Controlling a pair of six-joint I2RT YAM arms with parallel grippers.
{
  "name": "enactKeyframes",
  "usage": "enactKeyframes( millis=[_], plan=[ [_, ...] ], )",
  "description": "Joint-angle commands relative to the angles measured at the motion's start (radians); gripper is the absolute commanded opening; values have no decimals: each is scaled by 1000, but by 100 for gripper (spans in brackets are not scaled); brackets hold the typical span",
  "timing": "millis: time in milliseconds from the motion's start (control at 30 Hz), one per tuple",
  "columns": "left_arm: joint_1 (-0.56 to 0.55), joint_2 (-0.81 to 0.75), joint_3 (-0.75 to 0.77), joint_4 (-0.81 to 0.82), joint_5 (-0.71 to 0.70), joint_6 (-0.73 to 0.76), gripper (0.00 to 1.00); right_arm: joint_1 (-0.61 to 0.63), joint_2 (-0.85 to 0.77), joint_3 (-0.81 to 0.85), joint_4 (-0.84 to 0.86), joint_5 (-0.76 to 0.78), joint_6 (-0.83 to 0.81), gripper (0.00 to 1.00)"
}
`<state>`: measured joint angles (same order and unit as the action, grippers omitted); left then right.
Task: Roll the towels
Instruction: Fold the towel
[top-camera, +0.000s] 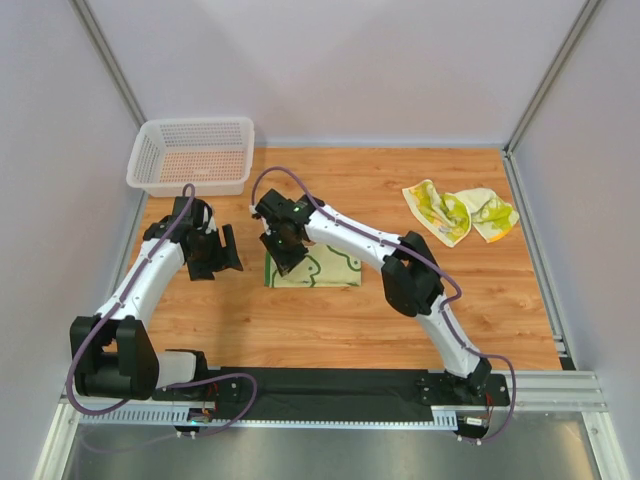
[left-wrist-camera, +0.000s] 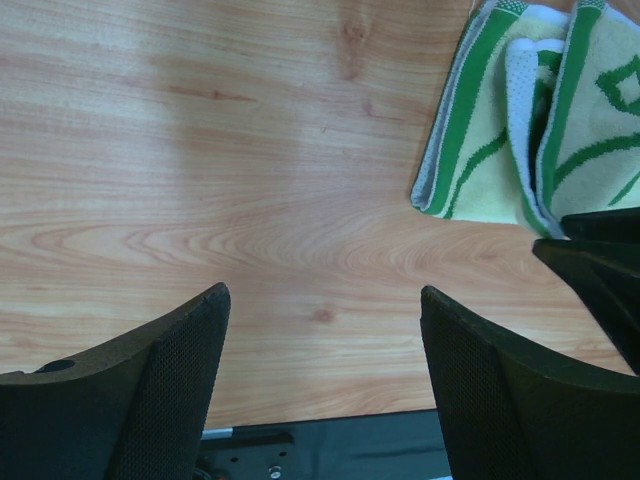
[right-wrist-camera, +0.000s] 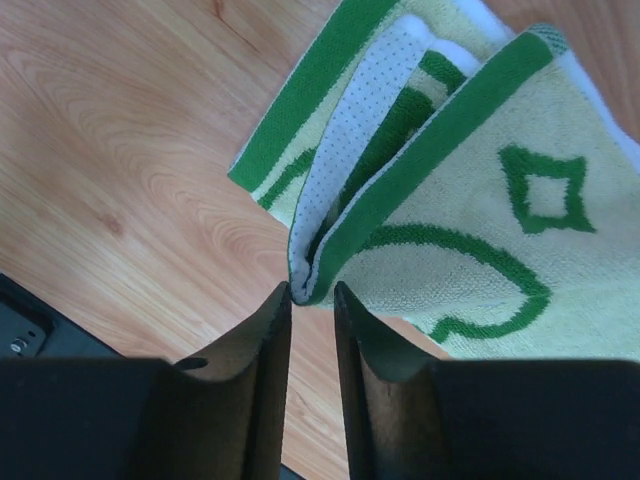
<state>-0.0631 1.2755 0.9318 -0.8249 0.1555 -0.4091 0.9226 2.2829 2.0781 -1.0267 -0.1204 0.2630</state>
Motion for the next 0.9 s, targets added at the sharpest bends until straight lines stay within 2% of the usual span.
enactKeyframes(
  millis=[0, 67, 200, 400, 500, 600, 767, 867],
  plan=[
    [6, -5, 4, 18, 7, 9, 83, 5, 36, 3, 53, -74, -8, 27],
    [6, -7, 2, 18, 7, 9, 83, 5, 47, 26, 57, -87, -5, 46],
    [6, 4, 5, 21, 15, 12, 83, 4, 59, 103, 43, -85, -7, 60],
    [6, 30, 21, 32, 42, 20, 82, -53, -69, 103, 60, -87, 22, 76],
    [6, 64, 53, 38, 74, 15, 80, -112, -166, 45, 79, -117, 57, 78],
    [-12, 100, 97, 47, 95, 12, 78, -177, -293, -97, 102, -114, 65, 78],
    [-79, 189, 218, 58, 107, 7, 78, -292, -460, -434, 149, -84, 79, 77],
    [-115, 271, 278, 66, 131, -5, 77, -366, -513, -567, 145, -79, 87, 76]
  ],
)
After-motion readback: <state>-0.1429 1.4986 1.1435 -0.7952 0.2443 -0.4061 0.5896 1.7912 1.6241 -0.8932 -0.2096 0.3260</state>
